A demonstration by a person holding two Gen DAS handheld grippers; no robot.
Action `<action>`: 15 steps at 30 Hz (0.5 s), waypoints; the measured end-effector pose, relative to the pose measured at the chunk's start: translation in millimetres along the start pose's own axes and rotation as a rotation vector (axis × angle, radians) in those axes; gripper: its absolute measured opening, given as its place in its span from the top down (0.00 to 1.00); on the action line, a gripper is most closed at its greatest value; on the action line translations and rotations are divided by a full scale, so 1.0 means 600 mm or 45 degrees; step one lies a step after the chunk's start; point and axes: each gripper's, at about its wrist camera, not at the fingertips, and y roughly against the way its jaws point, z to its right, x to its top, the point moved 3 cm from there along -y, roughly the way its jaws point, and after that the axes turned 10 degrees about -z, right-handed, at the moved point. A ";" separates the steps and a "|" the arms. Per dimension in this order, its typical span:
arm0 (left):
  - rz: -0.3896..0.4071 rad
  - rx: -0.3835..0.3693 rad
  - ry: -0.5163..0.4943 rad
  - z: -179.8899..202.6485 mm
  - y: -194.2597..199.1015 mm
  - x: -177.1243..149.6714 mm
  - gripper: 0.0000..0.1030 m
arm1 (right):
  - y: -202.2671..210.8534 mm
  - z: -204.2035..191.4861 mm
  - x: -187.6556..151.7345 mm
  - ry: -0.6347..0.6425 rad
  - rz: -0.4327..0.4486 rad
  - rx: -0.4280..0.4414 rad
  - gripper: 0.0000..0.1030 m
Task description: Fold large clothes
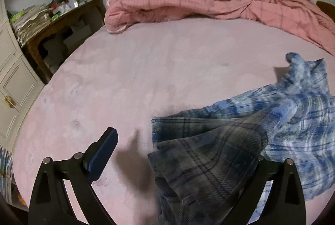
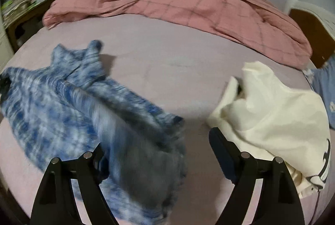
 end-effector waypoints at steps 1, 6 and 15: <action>-0.006 0.019 -0.017 0.002 -0.009 0.000 0.04 | -0.007 0.018 0.001 -0.044 0.009 -0.038 0.19; 0.059 0.040 -0.113 0.010 -0.015 -0.008 0.00 | -0.032 0.089 -0.011 -0.197 -0.001 -0.118 0.20; 0.354 -0.382 -0.065 -0.003 0.104 -0.015 0.00 | -0.015 0.040 -0.010 -0.132 0.168 0.196 0.20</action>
